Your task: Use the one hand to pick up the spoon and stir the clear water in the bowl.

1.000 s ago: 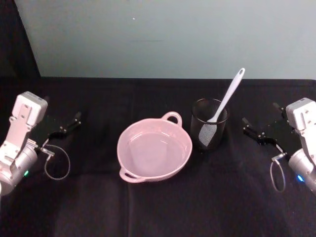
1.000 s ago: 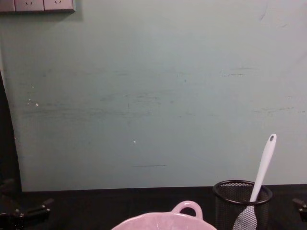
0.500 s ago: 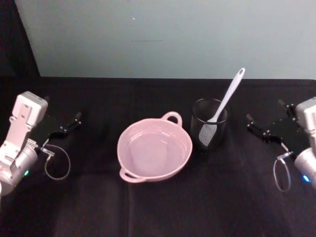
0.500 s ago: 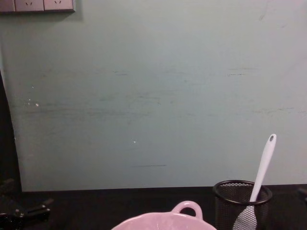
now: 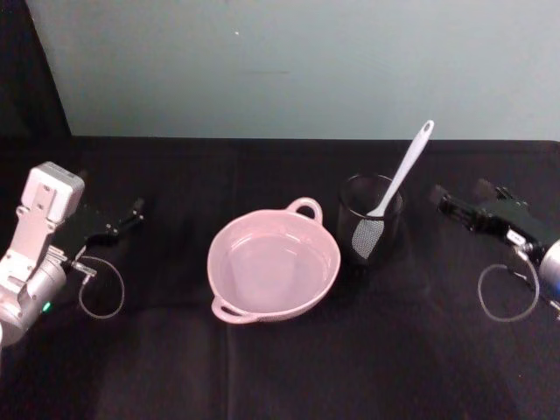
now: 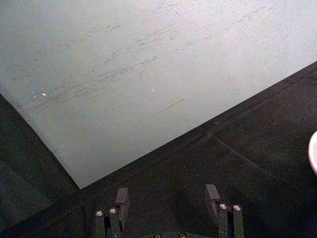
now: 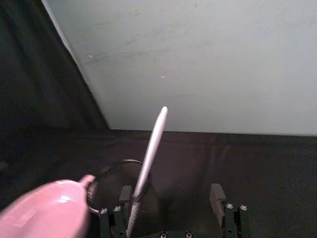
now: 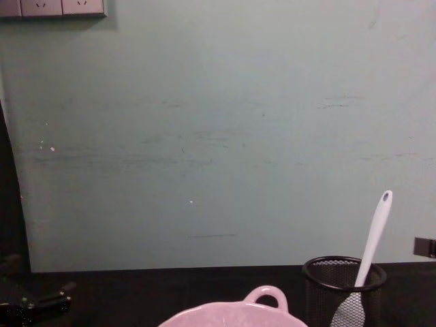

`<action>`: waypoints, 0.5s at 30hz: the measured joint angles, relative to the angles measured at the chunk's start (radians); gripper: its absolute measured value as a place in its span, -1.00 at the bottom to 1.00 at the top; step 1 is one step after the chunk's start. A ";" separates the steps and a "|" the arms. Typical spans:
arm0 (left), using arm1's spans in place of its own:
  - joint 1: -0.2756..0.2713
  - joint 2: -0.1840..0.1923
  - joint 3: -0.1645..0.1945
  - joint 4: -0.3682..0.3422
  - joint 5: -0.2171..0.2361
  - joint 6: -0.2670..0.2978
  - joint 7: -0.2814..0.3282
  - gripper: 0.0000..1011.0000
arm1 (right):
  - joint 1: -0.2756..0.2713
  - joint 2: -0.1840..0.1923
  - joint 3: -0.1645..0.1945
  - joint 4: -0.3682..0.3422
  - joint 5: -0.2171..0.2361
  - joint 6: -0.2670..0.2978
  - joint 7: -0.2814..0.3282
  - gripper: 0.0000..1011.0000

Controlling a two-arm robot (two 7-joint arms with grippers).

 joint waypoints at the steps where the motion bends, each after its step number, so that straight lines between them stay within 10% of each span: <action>1: 0.000 0.000 0.000 0.000 0.000 0.000 0.000 1.00 | 0.016 -0.009 0.008 0.013 0.041 0.043 0.023 0.98; 15: 0.000 0.000 0.000 0.000 0.000 0.000 0.000 1.00 | 0.188 -0.069 -0.022 0.155 0.218 0.243 0.061 0.98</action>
